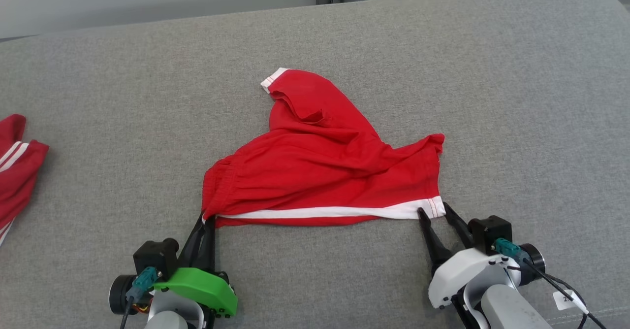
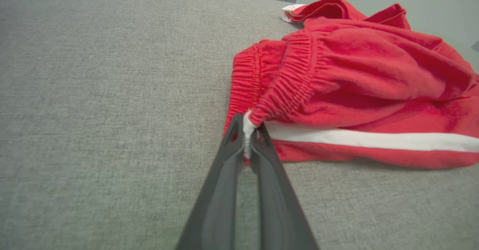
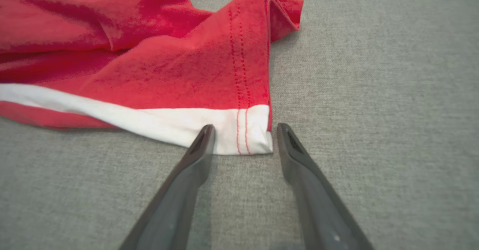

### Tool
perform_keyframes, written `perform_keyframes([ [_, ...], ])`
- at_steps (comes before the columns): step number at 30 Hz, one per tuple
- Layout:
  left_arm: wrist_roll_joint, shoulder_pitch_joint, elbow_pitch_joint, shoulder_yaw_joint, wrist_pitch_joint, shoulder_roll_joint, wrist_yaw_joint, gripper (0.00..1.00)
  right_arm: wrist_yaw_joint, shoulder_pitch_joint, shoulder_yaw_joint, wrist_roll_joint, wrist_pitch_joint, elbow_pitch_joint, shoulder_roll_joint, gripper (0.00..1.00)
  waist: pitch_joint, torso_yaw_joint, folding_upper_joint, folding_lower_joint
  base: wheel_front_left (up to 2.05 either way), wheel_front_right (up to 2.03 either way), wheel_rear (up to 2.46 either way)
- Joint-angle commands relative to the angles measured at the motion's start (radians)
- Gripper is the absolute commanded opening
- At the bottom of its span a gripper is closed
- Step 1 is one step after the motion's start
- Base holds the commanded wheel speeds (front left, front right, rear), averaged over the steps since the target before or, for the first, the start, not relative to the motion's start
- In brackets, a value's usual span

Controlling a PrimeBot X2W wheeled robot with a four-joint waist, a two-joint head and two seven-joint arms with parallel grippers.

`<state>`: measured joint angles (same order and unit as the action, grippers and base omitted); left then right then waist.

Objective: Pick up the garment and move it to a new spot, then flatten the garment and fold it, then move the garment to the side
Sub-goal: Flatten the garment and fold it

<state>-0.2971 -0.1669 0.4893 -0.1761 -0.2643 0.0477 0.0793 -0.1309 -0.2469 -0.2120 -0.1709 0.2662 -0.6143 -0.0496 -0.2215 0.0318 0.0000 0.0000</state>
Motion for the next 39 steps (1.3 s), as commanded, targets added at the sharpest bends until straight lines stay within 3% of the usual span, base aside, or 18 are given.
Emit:
perform_keyframes([
  [1,0.001,-0.012,-0.002,0.005,0.0,0.005,0.001,0.0,0.0,-0.007,-0.009,-0.014,-0.004,-0.019,-0.002,0.0,-0.004,-0.005,0.0,0.0,0.0,0.0,0.0],
  [7,0.02,-0.018,-0.024,0.018,0.0,0.005,0.006,0.0,0.0,-0.03,0.003,-0.023,-0.002,0.049,-0.007,0.0,0.022,-0.012,0.0,0.0,0.0,0.0,0.0],
  [17,0.071,-0.075,-0.121,0.061,0.0,0.007,0.036,0.0,0.0,-0.078,0.027,-0.105,-0.002,0.236,-0.004,0.0,0.164,-0.024,0.0,0.0,0.0,0.0,0.0],
  [21,0.073,-0.159,-0.132,0.061,0.0,0.046,0.049,0.0,0.0,-0.146,0.025,-0.143,-0.002,0.292,-0.007,0.0,0.208,-0.018,0.0,0.0,0.0,0.0,0.0],
  [26,0.022,-0.311,-0.123,-0.008,0.009,0.127,0.052,0.0,0.0,-0.253,0.017,-0.181,-0.002,0.346,-0.023,0.0,0.224,-0.01,0.0,0.0,0.0,0.0,0.0],
  [34,-0.046,-0.578,-0.163,-0.045,0.07,0.232,0.051,0.0,0.0,-0.443,0.029,-0.209,-0.002,0.354,-0.064,0.0,0.127,-0.024,0.0,0.0,0.0,0.0,0.0],
  [39,-0.057,-0.71,-0.105,-0.06,0.091,0.222,0.05,0.0,0.0,-0.581,0.05,-0.201,-0.002,0.298,-0.079,0.0,-0.016,-0.043,0.0,0.0,0.0,0.0,0.0],
])
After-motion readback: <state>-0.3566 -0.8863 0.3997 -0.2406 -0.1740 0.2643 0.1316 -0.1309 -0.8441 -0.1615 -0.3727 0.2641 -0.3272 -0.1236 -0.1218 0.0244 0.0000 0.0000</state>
